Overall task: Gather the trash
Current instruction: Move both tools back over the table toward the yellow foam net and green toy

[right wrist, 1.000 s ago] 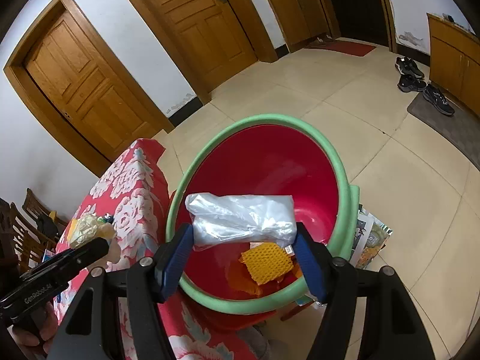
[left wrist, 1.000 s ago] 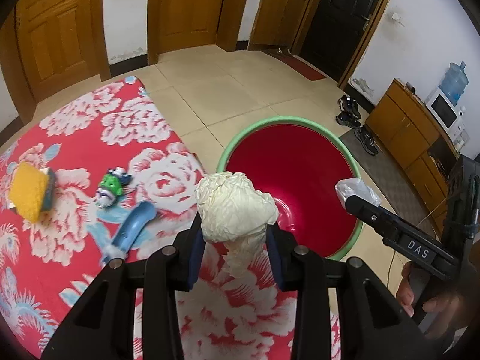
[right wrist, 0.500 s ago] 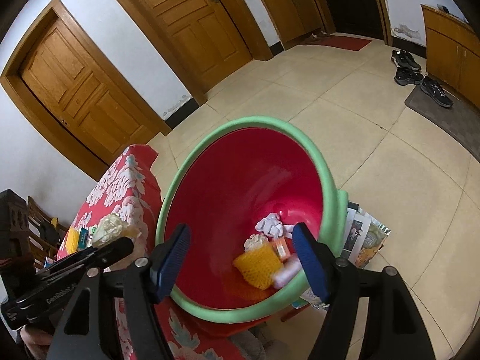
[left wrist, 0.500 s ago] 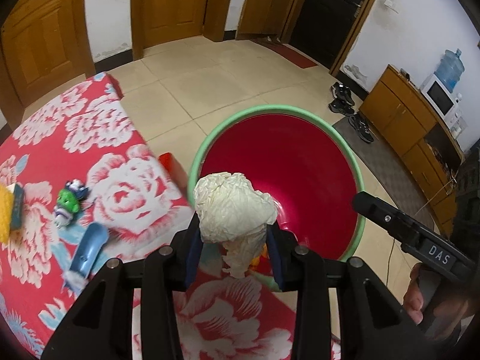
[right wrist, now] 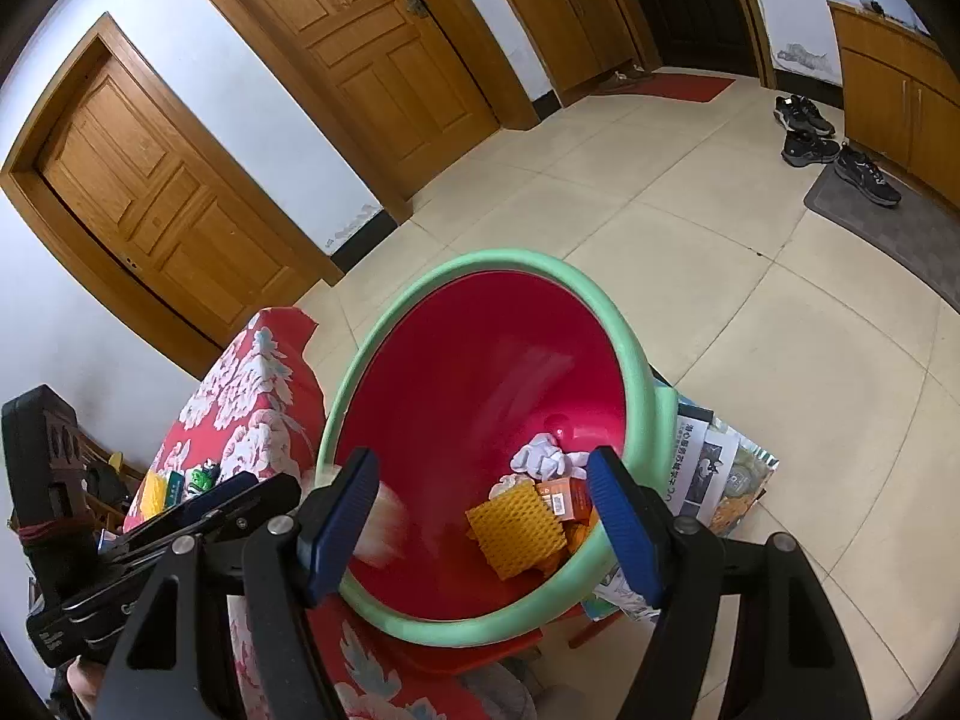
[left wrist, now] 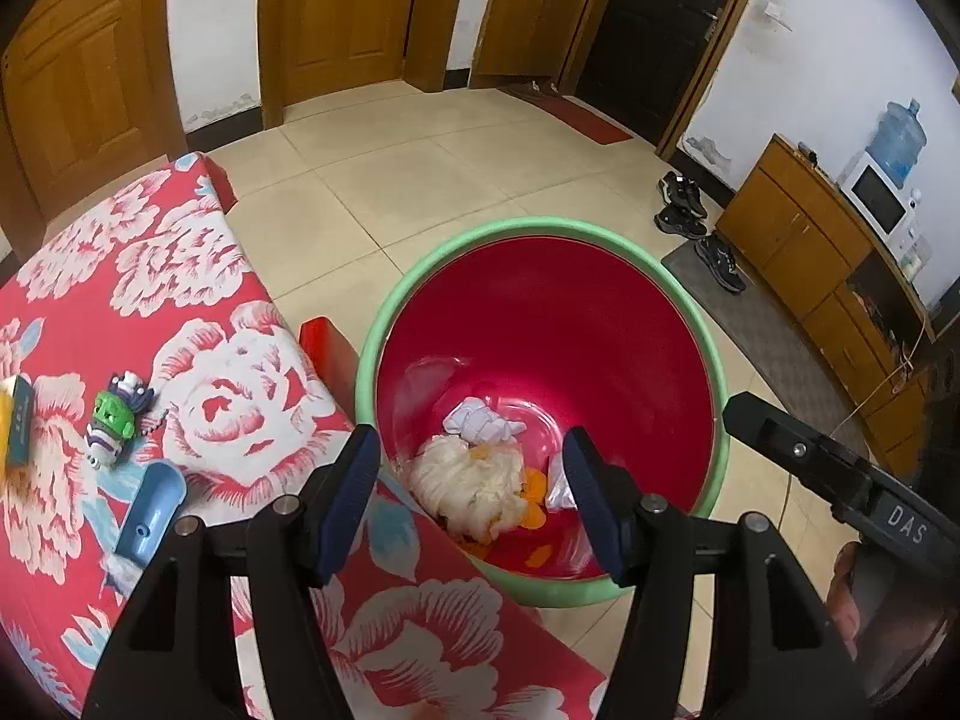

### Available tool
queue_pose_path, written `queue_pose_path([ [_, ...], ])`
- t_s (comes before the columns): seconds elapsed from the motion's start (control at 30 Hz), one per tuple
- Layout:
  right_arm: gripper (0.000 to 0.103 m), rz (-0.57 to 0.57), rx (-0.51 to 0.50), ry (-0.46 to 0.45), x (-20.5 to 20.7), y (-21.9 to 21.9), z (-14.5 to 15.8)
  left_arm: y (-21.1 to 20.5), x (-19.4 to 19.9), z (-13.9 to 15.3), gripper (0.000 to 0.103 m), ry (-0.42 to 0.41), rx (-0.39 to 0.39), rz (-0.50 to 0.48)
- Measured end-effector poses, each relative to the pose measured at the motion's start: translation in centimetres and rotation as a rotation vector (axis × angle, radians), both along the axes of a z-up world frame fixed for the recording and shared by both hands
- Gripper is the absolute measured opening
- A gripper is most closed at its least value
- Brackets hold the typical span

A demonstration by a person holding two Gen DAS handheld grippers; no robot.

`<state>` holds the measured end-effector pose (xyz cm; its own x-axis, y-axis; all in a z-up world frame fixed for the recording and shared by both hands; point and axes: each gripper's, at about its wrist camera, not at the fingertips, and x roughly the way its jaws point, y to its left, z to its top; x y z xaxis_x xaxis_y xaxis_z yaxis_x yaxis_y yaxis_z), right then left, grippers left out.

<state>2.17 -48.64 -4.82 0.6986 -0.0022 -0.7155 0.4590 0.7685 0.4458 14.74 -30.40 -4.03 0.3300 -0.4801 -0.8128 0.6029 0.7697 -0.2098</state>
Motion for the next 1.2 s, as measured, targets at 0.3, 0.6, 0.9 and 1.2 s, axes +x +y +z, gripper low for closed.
queue_pose_path([
  [0.3,0.075,0.006,-0.026,-0.03,-0.5,1.3,1.6,3.8,0.4,1.1,0.068,-0.024,-0.041,0.093],
  [0.6,0.075,0.05,-0.037,-0.054,0.1,3.4,2.9,9.4,1.3,1.9,0.068,-0.044,-0.037,0.201],
  [0.9,0.075,0.135,-0.024,-0.06,2.5,5.9,3.6,15.7,3.9,3.1,0.068,-0.093,0.016,0.368],
  [1.2,0.075,0.227,0.031,-0.037,6.1,8.5,3.7,21.1,8.6,2.4,0.068,-0.069,0.029,0.538],
])
